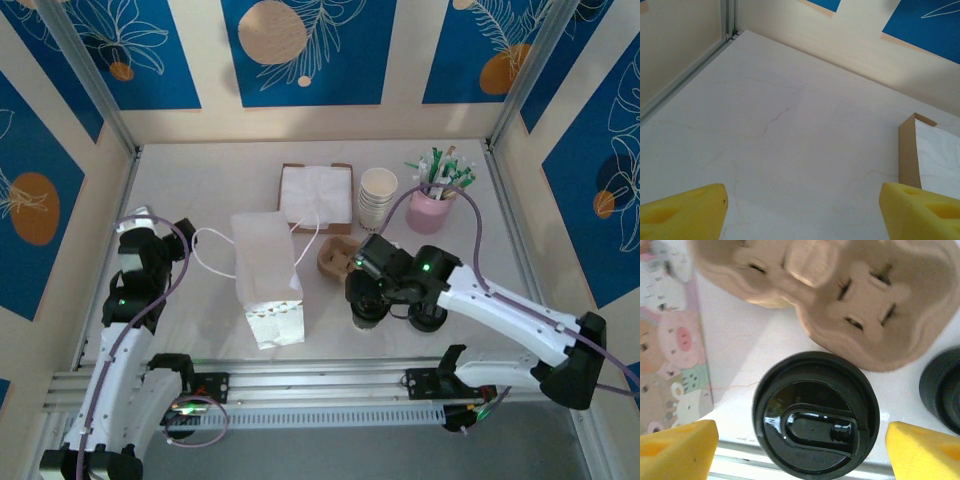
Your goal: Pack the takeout coffee
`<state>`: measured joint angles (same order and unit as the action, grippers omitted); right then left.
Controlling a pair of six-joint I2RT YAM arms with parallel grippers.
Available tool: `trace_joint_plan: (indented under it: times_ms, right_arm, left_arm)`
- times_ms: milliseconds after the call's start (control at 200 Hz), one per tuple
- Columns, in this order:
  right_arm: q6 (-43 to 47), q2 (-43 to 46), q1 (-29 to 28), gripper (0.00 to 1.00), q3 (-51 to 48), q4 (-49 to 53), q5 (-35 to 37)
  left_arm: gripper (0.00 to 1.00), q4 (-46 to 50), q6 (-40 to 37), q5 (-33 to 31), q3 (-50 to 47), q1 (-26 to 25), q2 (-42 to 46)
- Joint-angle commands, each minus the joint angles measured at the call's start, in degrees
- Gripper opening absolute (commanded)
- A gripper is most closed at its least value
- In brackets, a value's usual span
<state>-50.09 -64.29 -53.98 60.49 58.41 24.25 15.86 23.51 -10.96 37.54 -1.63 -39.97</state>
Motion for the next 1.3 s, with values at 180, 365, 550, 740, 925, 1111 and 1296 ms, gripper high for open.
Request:
trace_joint_plan:
  times_ms: [180,365,550,740,925,1111,1296]
  right_arm:
    - [44.30,13.27,-0.30,0.80,-2.91,-15.08,-9.35]
    - [73.36,19.57,1.67,0.78,-9.24,-16.56,-17.05]
    - [82.93,19.61,11.22,0.90,-12.47,-10.80,-28.76]
    - [89.85,18.41,18.78,1.00,-12.94,-8.57,-40.84]
    - [94.04,13.43,23.66,1.00,-12.61,-7.35,-42.39]
    - [95.52,10.21,25.59,1.00,-13.01,-9.51,-42.08]
    - [98.25,8.12,26.50,0.86,-13.34,-8.38,-42.25]
  left_arm:
    - [0.80,-0.89,-0.45,-0.02,-0.32,-0.13,0.60]
    - [0.80,-0.95,-0.52,-0.24,-0.43,-0.12,0.90]
    - [0.80,-0.85,-0.44,-0.19,-0.22,-0.13,0.94]
    - [0.80,-0.98,-0.57,-0.30,-0.40,-0.13,1.30]
    - [0.80,-0.91,-0.57,-0.37,-0.34,-0.13,1.56]
    - [0.80,-0.87,-0.57,-0.29,-0.44,-0.13,1.56]
    - [0.81,-0.95,-0.57,-0.29,-0.43,-0.15,1.47]
